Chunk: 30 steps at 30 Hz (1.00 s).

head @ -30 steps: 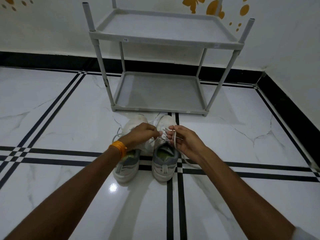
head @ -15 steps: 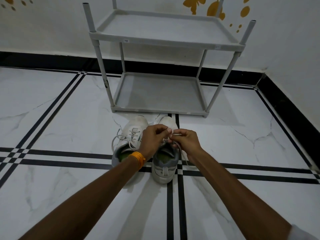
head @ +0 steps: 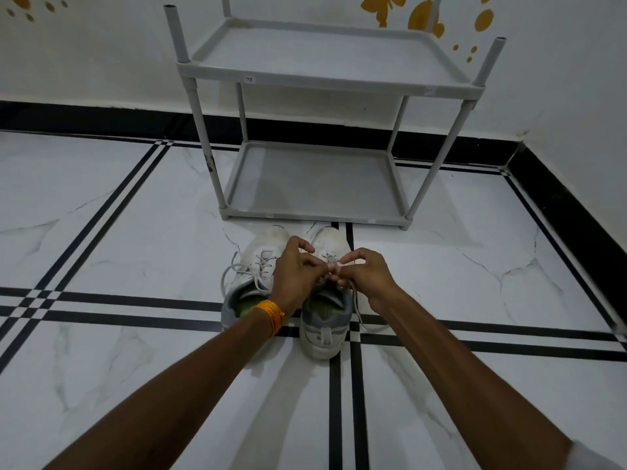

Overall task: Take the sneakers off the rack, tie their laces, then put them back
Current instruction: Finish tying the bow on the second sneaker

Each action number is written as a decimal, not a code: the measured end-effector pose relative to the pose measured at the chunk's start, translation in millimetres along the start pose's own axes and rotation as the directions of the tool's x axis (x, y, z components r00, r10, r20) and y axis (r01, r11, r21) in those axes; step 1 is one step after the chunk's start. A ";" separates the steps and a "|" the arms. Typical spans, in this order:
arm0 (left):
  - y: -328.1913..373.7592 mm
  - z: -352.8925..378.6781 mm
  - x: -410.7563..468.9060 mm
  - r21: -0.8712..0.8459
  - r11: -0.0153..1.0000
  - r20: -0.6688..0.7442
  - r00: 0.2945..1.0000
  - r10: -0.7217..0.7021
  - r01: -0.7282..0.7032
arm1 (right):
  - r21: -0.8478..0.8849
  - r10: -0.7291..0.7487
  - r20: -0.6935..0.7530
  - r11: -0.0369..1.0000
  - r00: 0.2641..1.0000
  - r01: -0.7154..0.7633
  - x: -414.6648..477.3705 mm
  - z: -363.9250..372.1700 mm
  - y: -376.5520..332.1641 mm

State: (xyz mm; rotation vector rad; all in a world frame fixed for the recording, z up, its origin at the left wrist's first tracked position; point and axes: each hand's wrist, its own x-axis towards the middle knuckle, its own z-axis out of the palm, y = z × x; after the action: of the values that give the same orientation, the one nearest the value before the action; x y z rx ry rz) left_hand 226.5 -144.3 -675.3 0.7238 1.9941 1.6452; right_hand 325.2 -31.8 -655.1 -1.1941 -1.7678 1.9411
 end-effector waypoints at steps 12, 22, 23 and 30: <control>0.5 3.1 0.9 0.090 0.986 0.069 0.988 0.138 -0.144 | 0.059 -0.117 -0.021 0.991 0.993 0.118 -0.7 2.6 10.2; -0.7 3.6 14.5 0.019 0.998 0.089 0.994 -0.057 0.055 | 0.105 -0.192 0.071 0.977 0.979 0.184 0.1 -3.2 16.2; 0.0 3.8 14.8 0.003 0.996 0.103 0.991 -0.087 0.087 | 0.093 -0.208 0.069 0.975 0.976 0.201 -0.2 -3.0 17.2; -0.2 6.1 16.4 0.000 0.987 0.182 0.970 -0.159 0.161 | 0.050 -0.240 0.022 0.970 0.971 0.239 -5.4 -2.4 19.8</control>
State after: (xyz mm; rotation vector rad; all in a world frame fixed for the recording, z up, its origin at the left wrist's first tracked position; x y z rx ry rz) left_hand 217.9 -129.1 -676.9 0.6638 1.8586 1.4451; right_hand 336.8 -38.2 -670.9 -0.8955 -1.7770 1.8547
